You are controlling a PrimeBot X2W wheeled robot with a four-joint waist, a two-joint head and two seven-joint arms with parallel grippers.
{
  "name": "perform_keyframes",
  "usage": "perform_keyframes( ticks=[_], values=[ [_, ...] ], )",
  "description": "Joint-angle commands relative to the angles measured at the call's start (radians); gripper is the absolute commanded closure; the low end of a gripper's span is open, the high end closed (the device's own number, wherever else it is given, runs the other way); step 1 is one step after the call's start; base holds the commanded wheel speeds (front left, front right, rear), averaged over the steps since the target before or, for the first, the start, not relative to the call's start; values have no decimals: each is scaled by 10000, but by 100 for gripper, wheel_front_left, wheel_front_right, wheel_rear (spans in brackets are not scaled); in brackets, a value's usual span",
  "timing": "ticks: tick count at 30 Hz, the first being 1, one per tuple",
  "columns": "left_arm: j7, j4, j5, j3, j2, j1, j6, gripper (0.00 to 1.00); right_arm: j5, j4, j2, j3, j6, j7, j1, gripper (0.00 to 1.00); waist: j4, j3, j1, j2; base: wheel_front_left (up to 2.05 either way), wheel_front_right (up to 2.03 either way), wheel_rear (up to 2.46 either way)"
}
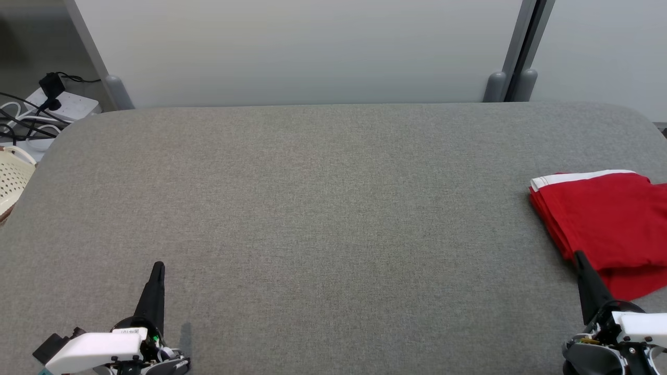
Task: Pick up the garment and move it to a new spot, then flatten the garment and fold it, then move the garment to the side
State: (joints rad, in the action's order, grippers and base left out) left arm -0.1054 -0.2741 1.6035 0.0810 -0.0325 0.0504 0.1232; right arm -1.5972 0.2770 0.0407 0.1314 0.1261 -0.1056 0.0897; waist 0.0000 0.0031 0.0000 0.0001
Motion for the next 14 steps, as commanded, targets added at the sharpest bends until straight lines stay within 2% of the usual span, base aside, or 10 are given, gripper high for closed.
perform_keyframes(
  ticks=[1, 14],
  values=[
    [-76, 291, 53, 325, -177, 576, 75, 100, -116, -322, 95, -179, 46, -75, 182, 100, 0, 0, 0, -1, 0, 0, 0],
    [-76, 291, 54, 325, -177, 576, 75, 100, -116, -322, 95, -179, 46, -75, 182, 100, 0, 0, 0, -1, 0, 0, 0]
  ],
)
